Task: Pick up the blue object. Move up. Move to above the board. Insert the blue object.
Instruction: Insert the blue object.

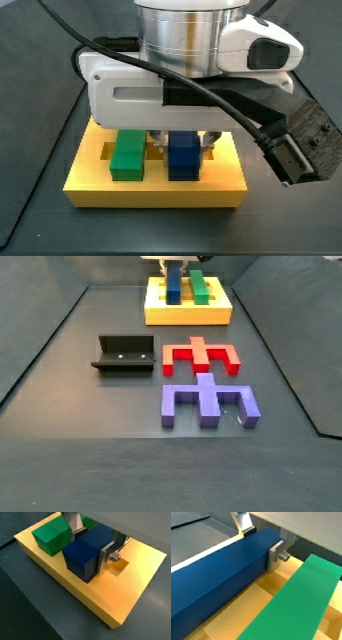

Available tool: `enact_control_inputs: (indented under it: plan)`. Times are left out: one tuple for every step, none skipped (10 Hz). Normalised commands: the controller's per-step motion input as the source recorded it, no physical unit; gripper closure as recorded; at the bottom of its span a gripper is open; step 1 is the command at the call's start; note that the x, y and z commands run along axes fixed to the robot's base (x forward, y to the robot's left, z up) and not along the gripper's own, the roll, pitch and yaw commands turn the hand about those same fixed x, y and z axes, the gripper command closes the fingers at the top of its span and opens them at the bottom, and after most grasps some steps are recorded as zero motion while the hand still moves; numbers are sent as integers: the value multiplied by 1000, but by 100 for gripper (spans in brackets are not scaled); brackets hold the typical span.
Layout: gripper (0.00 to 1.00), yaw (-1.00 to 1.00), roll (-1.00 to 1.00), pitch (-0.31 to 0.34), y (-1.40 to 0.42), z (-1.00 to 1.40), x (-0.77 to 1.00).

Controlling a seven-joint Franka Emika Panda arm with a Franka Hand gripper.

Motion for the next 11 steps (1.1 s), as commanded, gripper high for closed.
enact_control_inputs:
  plan:
    - [100, 0, -67, -31, 0, -140, 0]
    - [100, 80, -129, -121, 63, -34, -151]
    - [100, 189, -116, -120, 3, -9, -40]
    - [100, 234, -70, -73, 0, -69, 0]
    - [100, 211, -34, -67, 0, -109, 0]
    - [100, 211, -36, -70, 0, -114, 0]
    - [100, 83, -9, 0, 0, -131, 31]
    - [100, 43, 0, 0, 0, -126, 0]
    - [100, 17, 0, -7, 0, -137, 0]
    - [100, 3, 0, 0, 0, -134, 11]
    - [100, 0, 0, 0, 0, 0, 0]
